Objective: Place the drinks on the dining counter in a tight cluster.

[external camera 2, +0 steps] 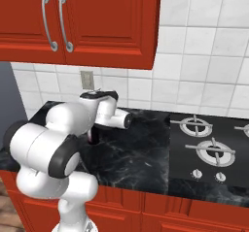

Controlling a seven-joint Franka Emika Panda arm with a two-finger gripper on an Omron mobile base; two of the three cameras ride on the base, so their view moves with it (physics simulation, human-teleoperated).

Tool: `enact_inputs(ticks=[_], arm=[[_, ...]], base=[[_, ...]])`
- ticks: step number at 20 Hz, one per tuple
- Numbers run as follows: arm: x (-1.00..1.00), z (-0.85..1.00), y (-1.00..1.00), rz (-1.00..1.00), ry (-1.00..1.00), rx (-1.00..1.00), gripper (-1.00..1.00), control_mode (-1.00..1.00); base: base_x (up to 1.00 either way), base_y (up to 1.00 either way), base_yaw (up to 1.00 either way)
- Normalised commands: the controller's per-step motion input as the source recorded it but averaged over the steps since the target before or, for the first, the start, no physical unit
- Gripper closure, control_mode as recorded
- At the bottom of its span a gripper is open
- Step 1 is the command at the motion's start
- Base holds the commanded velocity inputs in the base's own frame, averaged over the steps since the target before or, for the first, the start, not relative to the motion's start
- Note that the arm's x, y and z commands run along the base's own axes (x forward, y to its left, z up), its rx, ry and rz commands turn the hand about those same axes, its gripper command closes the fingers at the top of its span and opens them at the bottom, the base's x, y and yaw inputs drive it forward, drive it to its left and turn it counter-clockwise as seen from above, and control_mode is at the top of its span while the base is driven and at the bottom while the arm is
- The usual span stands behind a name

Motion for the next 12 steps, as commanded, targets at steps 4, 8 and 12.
enact_inputs(ticks=[4,8,12], arm=[[-0.25,0.22,0.01,0.06,-0.07,0.04,1.0,-1.0],[-0.23,0.31,0.07,0.07,-0.05,0.0,1.0,-1.0],[-0.24,0.25,0.06,0.06,-0.04,-0.06,1.0,-1.0]], base=[[0.0,0.0,0.0],[0.0,0.0,0.0],[0.0,0.0,0.0]])
